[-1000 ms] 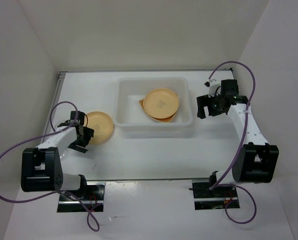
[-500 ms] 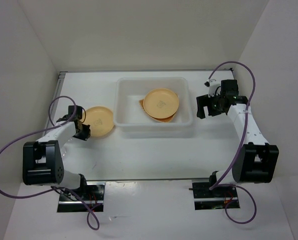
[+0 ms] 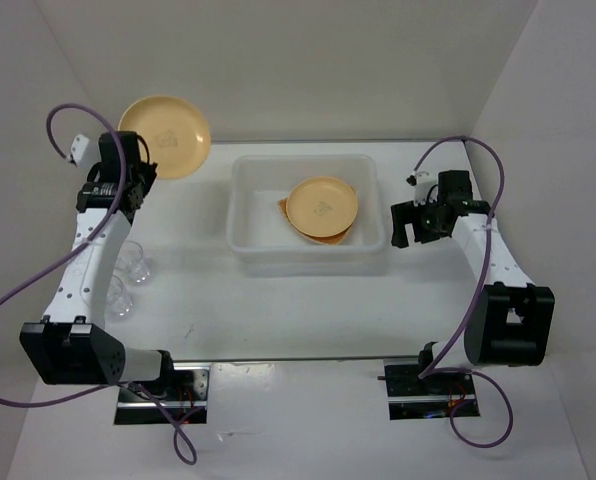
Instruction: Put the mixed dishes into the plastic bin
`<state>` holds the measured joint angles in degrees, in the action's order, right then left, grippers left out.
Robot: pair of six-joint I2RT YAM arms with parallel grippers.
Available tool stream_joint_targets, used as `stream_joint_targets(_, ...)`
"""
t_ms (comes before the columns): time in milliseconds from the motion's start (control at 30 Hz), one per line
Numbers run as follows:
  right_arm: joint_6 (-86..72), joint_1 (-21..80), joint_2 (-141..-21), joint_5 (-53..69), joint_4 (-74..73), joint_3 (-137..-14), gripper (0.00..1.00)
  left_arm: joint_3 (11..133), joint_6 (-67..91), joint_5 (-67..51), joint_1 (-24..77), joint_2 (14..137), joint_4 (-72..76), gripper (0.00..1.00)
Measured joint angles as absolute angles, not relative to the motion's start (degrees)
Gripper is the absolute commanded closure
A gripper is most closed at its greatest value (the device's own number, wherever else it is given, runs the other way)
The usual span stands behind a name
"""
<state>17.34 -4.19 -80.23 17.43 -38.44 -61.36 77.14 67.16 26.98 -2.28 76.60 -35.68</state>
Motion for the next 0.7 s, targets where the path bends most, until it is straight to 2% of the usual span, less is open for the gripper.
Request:
stream_joint_targets(133, 16.95, -4.19, -80.23, 17.45, -38.15, -60.58, 0.02, 85.14, 55.94, 16.53, 1.23, 78.96, -28.23, 1.0)
stream_joint_targets(333, 16.27, -4.19, -80.23, 17.47, -36.71, -60.38, 0.02, 95.04, 45.6, -3.18, 7.97, 94.7, -22.98, 1.0)
stream_joint_targets(533, 15.97, -4.69, -80.23, 17.43, -36.07, -60.25, 0.02, 100.66, 40.58, -10.98, 18.7, 111.33, -28.38, 1.0)
stream_joint_targets(700, 15.88, -4.86, -80.23, 17.45, -35.9, -59.79, 0.02, 100.9, 40.45, -14.9, 23.46, 115.09, -29.98, 1.0)
